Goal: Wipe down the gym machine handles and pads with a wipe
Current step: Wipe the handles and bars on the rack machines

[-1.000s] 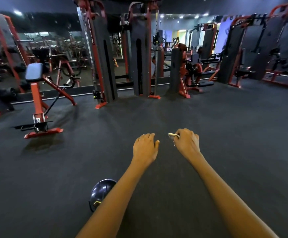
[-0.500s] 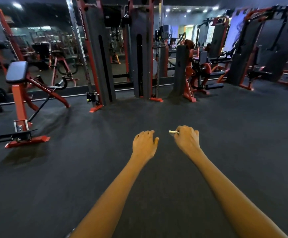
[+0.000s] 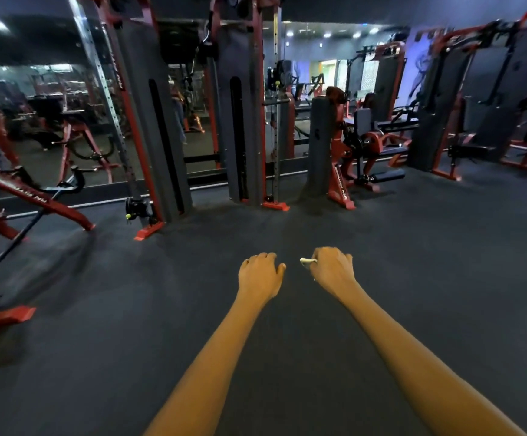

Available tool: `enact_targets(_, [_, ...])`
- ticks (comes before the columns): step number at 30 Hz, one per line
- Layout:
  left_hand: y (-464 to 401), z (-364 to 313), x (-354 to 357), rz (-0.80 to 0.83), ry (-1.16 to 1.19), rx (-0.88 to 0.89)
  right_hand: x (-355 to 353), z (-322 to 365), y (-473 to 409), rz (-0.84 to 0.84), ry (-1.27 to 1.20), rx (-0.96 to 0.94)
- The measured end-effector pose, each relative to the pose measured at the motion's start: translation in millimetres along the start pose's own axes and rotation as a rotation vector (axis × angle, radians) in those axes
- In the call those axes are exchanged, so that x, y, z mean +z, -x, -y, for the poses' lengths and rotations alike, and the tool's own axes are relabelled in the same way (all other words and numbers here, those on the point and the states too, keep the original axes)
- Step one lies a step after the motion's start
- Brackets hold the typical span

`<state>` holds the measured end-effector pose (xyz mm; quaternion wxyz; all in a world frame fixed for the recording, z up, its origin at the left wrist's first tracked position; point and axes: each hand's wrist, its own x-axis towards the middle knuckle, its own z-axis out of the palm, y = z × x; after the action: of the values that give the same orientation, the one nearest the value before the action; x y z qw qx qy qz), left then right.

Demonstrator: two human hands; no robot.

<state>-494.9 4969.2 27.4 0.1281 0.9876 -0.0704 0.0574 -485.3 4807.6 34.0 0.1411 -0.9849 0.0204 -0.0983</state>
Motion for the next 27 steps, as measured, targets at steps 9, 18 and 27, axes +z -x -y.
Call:
enact_targets(9, [-238,24,16,0.042,-0.008,-0.005,42,-2,-241,0.032,-0.038,0.041])
enact_targets(18, [-495,40,61,0.061,-0.014,-0.055,97,-24,-504,0.069,-0.010,0.009])
enact_targets(27, [-739,57,68,0.007,-0.020,-0.068,129,-28,-757,0.063,-0.025,-0.026])
